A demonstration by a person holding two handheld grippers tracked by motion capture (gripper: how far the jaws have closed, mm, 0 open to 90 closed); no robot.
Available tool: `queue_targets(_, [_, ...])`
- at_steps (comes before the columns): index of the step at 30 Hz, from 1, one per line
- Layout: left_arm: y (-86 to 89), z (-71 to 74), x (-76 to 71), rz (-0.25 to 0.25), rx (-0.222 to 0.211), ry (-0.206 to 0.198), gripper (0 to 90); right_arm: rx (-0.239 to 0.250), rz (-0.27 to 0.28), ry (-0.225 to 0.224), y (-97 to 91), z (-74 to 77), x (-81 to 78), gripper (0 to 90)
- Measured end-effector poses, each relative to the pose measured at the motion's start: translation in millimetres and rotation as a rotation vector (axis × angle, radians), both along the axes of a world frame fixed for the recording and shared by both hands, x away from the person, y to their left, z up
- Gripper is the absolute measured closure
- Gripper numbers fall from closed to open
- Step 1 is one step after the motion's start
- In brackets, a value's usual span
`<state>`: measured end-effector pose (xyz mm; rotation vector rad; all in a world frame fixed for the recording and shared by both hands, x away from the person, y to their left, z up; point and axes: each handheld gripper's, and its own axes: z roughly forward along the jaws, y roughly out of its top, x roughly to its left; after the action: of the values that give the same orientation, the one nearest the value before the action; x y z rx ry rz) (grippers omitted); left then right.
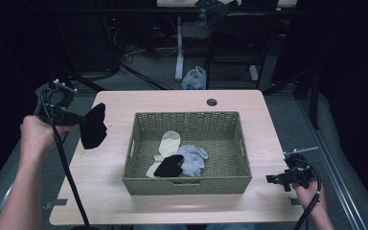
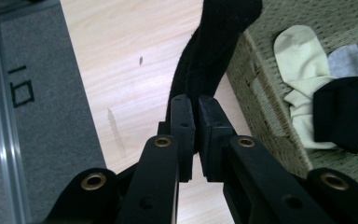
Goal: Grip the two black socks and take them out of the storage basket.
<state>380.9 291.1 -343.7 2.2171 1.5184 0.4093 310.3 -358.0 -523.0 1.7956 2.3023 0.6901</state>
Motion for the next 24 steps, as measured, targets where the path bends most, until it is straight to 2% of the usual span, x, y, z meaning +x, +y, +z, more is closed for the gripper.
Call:
queue_targets(4, [4.0,-20.6,-2.3,0.023,-0.018,0.016,86.2,-0.002,0.001,0.001,0.1,0.1,0.1,14.8])
queue_targets(6, [5.5,-37.0,-3.9,0.029,-0.036,0.032,86.2,0.003,0.000,0.001,0.3,-0.2,0.1,14.8])
queue_targets(8, [5.9,-42.3,-4.5,0.032,-0.038,0.040,86.2,0.012,-0.009,-0.008,0.9,-1.2,0.0,14.8])
queue_targets(9, [7.6,-52.8,-5.2,0.038,-0.048,0.052,86.2,-0.003,0.007,0.004,-0.1,0.0,0.3,14.8])
queue_targets(10, [7.6,-52.8,-5.2,0.038,-0.048,0.052,86.2,0.002,0.010,0.006,-0.1,0.1,0.5,14.8])
queue_targets(13, [9.6,-70.5,-6.2,0.052,-0.056,0.083,86.2,0.002,0.014,0.009,0.0,0.3,0.5,14.8])
queue_targets(15, [10.0,-74.8,-6.2,0.055,-0.053,0.087,86.2,0.005,0.007,0.002,0.4,-0.2,0.3,14.8])
queue_targets(18, [11.2,-92.9,-5.9,0.071,-0.040,0.122,86.2,0.004,0.003,-0.001,1.5,-0.6,0.3,14.8])
queue_targets(19, [11.2,-92.9,-5.9,0.071,-0.040,0.122,86.2,0.004,0.003,-0.001,1.4,-0.6,0.3,14.8])
queue_targets(21, [11.4,-103.4,-5.8,0.076,-0.042,0.145,86.2,0.004,0.003,-0.001,1.4,-0.6,0.4,14.8])
queue_targets(22, [12.4,-114.7,-5.4,0.082,-0.045,0.159,86.2,0.004,0.002,0.000,1.3,-0.7,0.4,14.8])
queue_targets(23, [12.4,-114.7,-5.4,0.082,-0.045,0.159,86.1,0.004,0.004,0.000,1.4,-0.7,0.4,14.8])
queue_targets(24, [13.6,-125.4,-5.0,0.091,-0.065,0.184,86.1,0.004,0.003,-0.001,1.5,-0.7,0.4,14.8])
